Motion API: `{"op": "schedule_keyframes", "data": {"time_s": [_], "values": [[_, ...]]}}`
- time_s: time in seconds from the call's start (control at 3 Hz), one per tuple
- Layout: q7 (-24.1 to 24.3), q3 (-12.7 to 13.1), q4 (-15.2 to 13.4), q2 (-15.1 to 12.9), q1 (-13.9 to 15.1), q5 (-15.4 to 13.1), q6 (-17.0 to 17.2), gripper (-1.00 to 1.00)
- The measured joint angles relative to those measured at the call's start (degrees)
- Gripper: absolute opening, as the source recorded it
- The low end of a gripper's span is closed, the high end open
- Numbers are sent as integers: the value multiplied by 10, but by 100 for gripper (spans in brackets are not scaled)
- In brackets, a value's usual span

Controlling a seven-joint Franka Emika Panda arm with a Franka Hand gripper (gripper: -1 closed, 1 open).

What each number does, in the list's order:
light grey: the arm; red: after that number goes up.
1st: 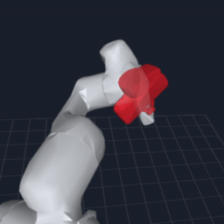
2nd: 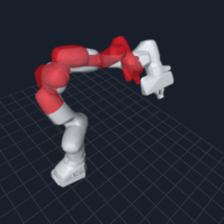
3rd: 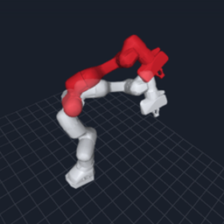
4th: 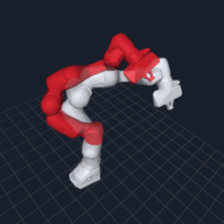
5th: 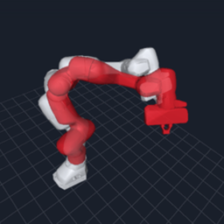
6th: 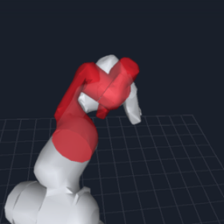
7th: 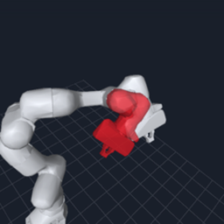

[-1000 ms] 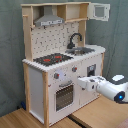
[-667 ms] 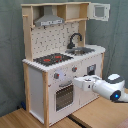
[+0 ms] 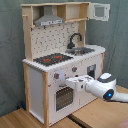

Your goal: Play with the kitchen

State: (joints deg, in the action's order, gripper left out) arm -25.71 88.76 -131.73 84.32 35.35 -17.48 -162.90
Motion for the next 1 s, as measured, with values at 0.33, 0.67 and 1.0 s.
{"op": "schedule_keyframes", "data": {"time_s": [0.33, 0.67, 1.0], "values": [[-35, -5, 21, 0, 36, -1, -36, 100], [-70, -7, 25, 0, 65, -1, -73, 100], [-97, -1, 53, 0, 99, -1, -100, 100]]}}
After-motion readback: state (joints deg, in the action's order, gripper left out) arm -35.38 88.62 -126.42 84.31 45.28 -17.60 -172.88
